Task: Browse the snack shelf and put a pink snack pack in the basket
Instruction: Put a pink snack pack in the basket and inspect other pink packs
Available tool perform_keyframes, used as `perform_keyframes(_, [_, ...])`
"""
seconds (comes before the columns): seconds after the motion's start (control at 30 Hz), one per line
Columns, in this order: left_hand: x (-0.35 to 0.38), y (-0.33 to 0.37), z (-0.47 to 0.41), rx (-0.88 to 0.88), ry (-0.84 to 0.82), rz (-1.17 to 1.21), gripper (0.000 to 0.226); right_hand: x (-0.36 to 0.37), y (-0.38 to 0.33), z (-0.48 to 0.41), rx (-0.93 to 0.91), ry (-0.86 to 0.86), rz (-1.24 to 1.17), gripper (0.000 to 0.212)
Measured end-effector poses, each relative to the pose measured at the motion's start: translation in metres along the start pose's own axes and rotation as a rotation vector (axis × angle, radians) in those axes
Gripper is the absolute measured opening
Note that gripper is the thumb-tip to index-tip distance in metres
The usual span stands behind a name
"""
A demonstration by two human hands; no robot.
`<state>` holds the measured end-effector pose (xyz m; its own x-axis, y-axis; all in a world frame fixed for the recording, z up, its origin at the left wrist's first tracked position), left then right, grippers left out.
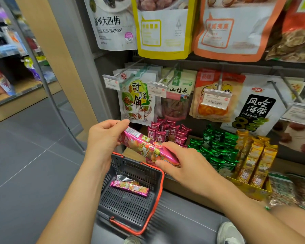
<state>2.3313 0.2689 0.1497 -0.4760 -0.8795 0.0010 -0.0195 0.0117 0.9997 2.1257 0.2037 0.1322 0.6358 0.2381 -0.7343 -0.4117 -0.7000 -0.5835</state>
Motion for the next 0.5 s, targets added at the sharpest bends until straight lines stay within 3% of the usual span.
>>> perform_keyframes(0.1, [-0.001, -0.004, 0.0, -0.001, 0.047, -0.021, 0.011, 0.001, -0.006, 0.001, -0.054, 0.049, 0.035, 0.039])
perform_keyframes(0.27, [0.003, -0.016, 0.001, -0.17, 0.1, 0.115, 0.052, 0.005, -0.013, 0.004, -0.052, 0.043, -0.059, 0.032])
perform_keyframes(0.4, [0.015, -0.018, 0.01, -0.312, 0.002, 0.317, 0.037, 0.005, -0.009, 0.003, -0.012, 0.054, -0.073, 0.04])
perform_keyframes(0.5, [0.032, -0.024, 0.024, -0.361, -0.125, 0.307, 0.039, 0.008, -0.007, 0.002, 0.022, 0.05, -0.097, 0.044])
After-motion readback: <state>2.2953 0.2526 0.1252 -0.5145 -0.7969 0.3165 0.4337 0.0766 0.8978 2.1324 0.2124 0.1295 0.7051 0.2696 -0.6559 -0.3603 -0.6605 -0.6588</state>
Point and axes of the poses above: each hand's wrist, its own z-axis away from the middle knuckle, its own x-axis out of the palm, y = z × x, the point moved 7 cm from there along -z, towards the middle knuckle, and after that the axes turned 13 degrees about y, right-handed, at the moved point
